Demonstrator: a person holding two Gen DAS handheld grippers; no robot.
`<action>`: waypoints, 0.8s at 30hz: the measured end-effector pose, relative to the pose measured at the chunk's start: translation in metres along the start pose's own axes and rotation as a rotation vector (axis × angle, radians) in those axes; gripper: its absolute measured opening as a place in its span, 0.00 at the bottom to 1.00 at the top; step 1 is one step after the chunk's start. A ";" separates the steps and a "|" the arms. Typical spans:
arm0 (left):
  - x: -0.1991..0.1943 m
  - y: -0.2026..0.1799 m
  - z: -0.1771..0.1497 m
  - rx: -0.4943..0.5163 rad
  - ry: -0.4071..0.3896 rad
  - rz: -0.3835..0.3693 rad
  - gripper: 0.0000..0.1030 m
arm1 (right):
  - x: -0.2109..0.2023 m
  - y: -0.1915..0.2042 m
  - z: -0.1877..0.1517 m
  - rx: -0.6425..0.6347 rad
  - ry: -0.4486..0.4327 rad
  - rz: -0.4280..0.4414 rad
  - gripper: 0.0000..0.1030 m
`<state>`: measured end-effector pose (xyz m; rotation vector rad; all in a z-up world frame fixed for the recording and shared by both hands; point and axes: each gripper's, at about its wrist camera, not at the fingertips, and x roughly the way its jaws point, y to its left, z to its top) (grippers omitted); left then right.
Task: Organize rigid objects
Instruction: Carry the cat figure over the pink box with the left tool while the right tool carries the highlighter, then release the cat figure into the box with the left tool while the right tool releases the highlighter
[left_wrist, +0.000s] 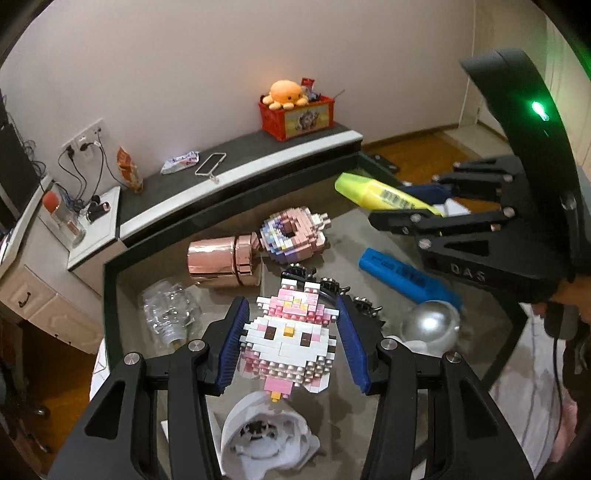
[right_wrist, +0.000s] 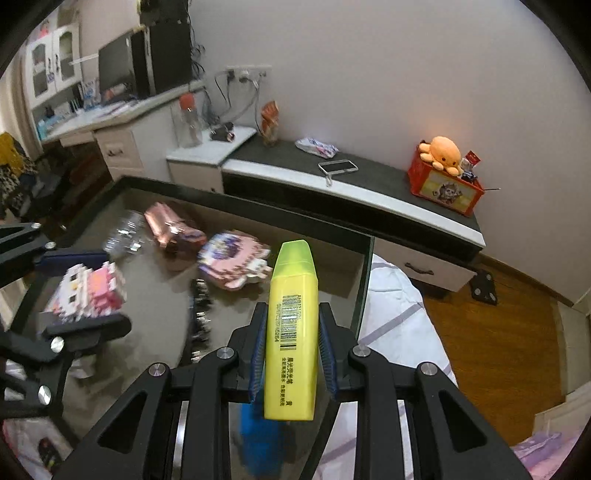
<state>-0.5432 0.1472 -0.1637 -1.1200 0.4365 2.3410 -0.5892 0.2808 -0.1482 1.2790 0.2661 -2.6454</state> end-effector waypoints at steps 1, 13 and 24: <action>0.003 -0.001 0.000 0.001 0.006 -0.001 0.48 | 0.004 0.000 0.001 -0.004 0.011 -0.007 0.26; 0.005 0.000 -0.002 -0.009 -0.001 0.009 0.67 | 0.013 0.003 0.003 -0.059 0.025 -0.061 0.26; -0.029 0.004 -0.010 -0.031 -0.059 0.053 0.95 | -0.012 0.008 -0.002 -0.042 -0.016 -0.025 0.53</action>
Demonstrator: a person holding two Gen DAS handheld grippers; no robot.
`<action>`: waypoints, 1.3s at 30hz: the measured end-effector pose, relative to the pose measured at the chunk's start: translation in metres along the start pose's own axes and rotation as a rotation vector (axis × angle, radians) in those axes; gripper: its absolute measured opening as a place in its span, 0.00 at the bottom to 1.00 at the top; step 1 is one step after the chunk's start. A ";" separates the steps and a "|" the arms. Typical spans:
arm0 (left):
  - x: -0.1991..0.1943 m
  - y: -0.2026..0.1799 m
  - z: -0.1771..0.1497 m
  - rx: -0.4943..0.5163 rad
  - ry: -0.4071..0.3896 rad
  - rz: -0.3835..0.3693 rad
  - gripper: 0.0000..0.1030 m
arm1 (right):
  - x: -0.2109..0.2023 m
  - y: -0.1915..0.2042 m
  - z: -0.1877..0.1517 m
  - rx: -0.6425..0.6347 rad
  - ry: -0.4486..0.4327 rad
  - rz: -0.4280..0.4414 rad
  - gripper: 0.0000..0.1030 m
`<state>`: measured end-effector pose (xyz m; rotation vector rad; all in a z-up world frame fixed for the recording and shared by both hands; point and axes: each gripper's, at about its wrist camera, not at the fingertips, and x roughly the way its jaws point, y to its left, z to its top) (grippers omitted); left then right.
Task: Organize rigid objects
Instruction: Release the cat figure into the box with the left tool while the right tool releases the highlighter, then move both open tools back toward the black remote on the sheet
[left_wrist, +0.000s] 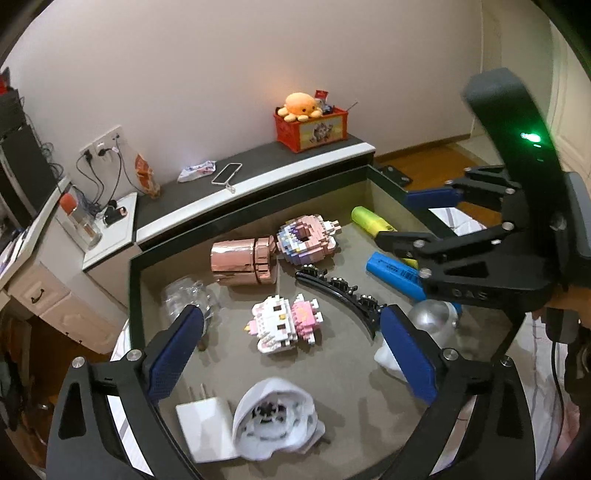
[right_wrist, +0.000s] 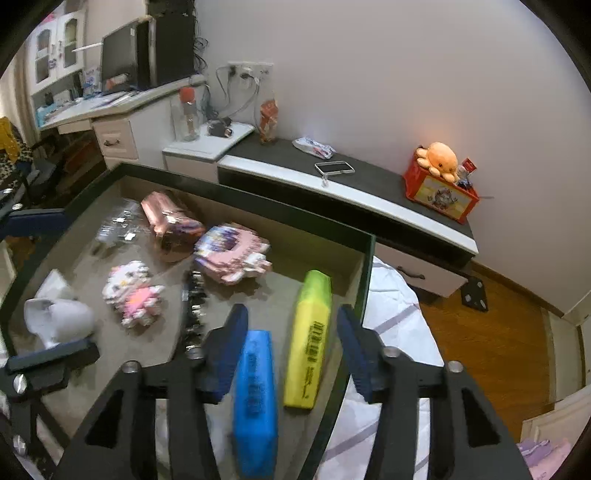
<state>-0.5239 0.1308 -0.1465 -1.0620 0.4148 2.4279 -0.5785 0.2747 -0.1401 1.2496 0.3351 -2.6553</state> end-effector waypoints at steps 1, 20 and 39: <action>-0.003 0.000 -0.001 -0.004 -0.001 0.002 0.95 | -0.008 0.002 -0.002 -0.001 -0.008 -0.004 0.53; -0.096 -0.027 -0.051 0.010 -0.048 0.025 0.99 | -0.120 0.053 -0.052 -0.053 -0.077 0.047 0.53; -0.156 -0.066 -0.142 0.008 -0.063 0.028 1.00 | -0.192 0.083 -0.155 0.011 -0.122 0.091 0.77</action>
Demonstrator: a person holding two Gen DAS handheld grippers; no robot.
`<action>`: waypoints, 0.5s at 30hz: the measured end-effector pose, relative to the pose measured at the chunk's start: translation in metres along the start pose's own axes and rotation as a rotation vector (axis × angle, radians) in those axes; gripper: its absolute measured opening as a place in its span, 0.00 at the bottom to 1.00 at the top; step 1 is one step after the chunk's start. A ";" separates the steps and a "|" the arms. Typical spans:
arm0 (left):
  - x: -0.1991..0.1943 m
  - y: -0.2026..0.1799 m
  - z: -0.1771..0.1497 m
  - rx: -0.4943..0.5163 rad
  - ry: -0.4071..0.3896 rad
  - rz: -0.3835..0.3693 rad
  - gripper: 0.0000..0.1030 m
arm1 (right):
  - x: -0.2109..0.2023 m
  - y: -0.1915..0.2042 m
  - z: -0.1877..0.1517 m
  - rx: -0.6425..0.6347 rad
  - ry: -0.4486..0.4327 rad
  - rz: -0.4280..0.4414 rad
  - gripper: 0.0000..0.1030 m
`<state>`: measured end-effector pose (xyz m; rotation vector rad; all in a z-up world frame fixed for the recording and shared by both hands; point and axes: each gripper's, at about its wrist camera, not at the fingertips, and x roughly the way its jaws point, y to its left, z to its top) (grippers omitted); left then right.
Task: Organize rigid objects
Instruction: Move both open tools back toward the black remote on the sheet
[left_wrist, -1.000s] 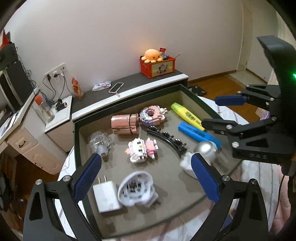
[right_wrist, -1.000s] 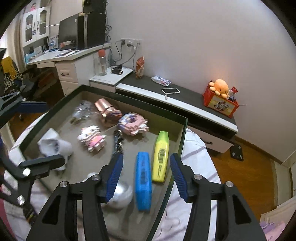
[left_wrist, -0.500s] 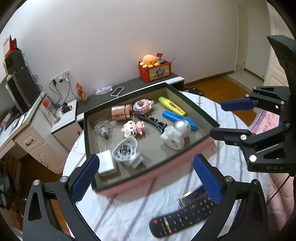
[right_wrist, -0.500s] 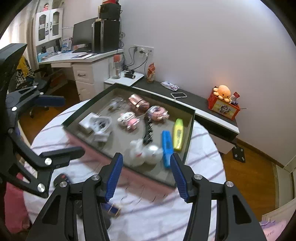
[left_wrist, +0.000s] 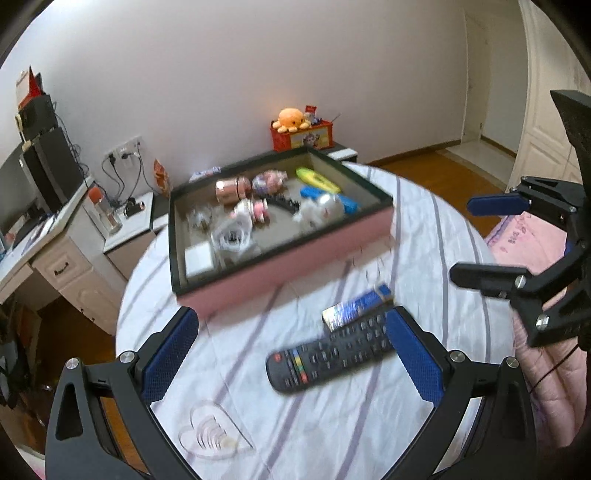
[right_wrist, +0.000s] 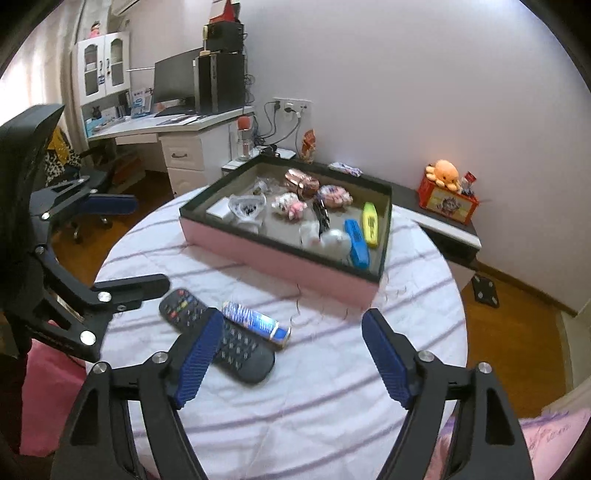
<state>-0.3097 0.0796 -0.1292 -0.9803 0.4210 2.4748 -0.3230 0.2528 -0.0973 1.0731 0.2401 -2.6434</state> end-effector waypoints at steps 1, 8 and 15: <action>0.002 0.000 -0.008 -0.003 0.012 -0.002 1.00 | 0.000 0.000 -0.007 0.016 0.004 0.003 0.77; 0.027 -0.001 -0.049 -0.023 0.107 -0.002 1.00 | 0.026 -0.009 -0.052 0.108 0.089 0.036 0.77; 0.029 0.006 -0.072 -0.106 0.117 0.005 1.00 | 0.046 -0.024 -0.073 0.200 0.120 0.045 0.77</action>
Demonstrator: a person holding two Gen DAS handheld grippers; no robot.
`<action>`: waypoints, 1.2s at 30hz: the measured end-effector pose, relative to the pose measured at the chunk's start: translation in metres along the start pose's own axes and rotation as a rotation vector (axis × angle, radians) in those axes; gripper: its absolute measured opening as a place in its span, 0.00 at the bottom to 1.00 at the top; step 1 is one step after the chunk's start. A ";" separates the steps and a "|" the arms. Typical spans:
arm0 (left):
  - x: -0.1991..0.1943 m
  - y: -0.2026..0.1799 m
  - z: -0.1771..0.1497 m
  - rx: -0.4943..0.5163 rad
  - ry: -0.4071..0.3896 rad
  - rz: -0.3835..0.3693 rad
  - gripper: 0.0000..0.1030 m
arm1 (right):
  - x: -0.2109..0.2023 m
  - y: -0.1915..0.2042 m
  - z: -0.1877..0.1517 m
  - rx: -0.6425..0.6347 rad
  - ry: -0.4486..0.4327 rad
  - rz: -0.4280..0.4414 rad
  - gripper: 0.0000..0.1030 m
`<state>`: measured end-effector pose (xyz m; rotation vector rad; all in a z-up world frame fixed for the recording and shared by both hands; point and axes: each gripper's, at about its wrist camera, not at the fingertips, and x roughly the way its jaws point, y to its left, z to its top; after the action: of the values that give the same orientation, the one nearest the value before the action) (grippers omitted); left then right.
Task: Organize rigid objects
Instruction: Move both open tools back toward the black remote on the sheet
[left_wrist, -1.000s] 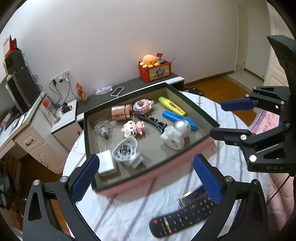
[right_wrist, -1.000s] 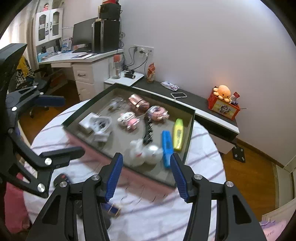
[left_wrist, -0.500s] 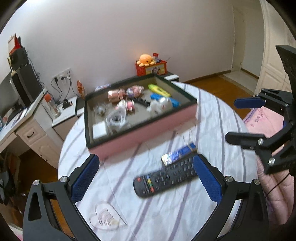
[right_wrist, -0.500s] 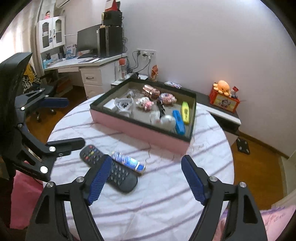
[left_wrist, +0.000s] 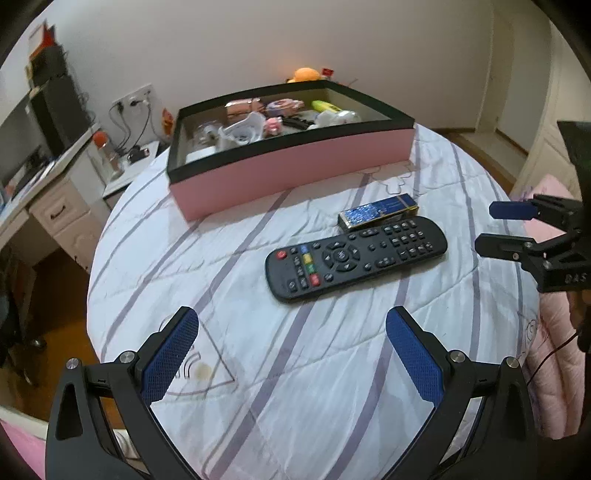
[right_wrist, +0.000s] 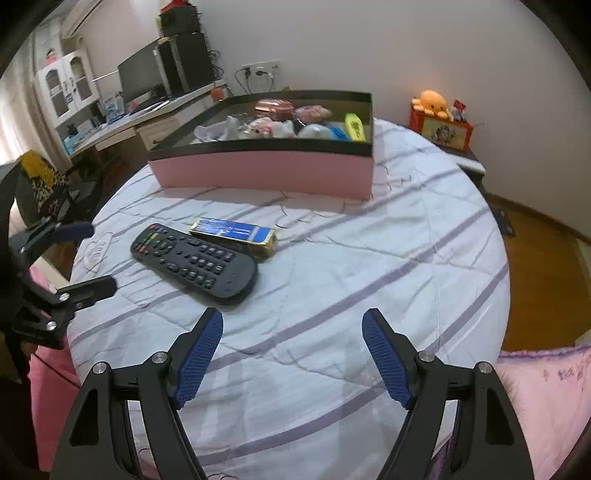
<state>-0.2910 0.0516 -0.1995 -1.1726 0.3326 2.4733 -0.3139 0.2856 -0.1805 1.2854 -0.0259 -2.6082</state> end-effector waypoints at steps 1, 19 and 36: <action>0.000 0.002 -0.003 -0.012 0.000 0.000 1.00 | 0.001 -0.001 0.000 0.004 -0.001 -0.005 0.77; 0.012 0.015 -0.017 -0.077 0.023 0.017 1.00 | 0.033 -0.004 0.014 -0.018 -0.002 -0.088 0.77; 0.034 0.014 -0.002 0.049 -0.004 0.047 1.00 | 0.018 0.020 -0.009 0.027 -0.031 0.040 0.77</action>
<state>-0.3154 0.0464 -0.2266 -1.1530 0.4218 2.4928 -0.3135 0.2633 -0.1975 1.2398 -0.0912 -2.6027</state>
